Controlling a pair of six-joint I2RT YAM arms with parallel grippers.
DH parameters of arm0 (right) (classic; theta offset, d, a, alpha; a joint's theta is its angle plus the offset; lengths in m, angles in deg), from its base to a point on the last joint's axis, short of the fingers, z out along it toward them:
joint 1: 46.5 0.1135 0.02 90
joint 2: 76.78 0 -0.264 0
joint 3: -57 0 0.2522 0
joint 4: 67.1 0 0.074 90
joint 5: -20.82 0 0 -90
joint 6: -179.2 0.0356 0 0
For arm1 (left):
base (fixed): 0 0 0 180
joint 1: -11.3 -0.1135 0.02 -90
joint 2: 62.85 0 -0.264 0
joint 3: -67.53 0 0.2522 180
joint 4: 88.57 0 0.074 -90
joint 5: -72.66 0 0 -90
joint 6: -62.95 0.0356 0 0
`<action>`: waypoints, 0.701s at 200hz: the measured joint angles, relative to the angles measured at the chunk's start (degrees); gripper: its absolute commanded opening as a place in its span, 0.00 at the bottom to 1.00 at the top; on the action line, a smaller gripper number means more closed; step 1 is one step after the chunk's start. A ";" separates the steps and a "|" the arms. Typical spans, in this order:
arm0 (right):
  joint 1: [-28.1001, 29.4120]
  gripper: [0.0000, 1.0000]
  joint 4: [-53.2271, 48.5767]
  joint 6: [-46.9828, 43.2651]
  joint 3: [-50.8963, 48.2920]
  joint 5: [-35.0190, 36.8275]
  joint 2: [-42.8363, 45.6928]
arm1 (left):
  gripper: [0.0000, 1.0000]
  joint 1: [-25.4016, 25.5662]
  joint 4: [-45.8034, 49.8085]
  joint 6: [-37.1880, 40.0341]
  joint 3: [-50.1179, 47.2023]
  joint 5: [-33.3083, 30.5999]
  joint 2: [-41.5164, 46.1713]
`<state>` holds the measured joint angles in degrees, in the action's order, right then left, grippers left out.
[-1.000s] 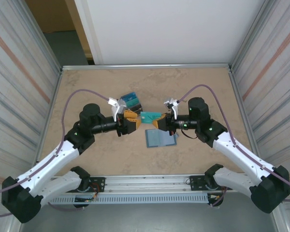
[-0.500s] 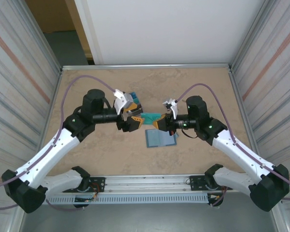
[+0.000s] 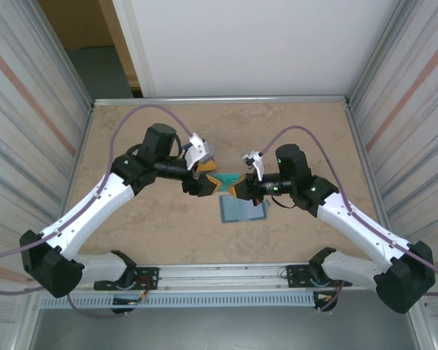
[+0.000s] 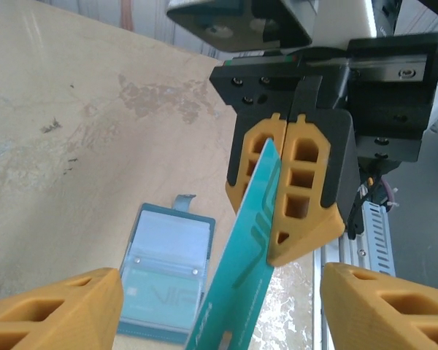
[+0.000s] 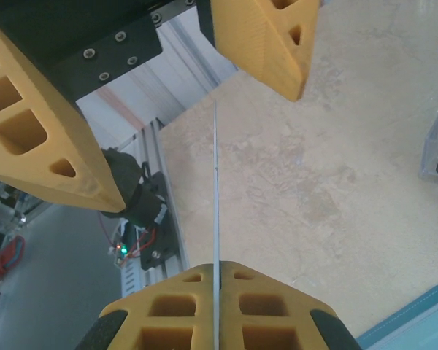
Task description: Take the credit cards out of the card holder
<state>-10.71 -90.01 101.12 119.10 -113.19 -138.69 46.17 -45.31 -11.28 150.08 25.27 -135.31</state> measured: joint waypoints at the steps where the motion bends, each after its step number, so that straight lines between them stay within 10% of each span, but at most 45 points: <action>1: 0.00 0.00 0.00 -0.04 0.00 0.00 -0.02 | 0.69 0.00 0.02 0.02 0.07 0.02 -0.07; 77: 0.35 0.05 -0.59 -0.68 0.55 -0.24 -0.70 | 0.12 0.11 5.11 5.22 3.96 5.88 -6.14; 140: 0.17 0.58 -1.60 -1.29 0.55 3.58 -0.04 | 0.00 0.42 6.19 6.54 4.22 3.56 -6.19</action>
<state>-10.54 -91.61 99.83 119.65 -109.61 -138.73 46.58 -39.13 -4.75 154.30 28.83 -141.50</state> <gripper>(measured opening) 0.541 0.069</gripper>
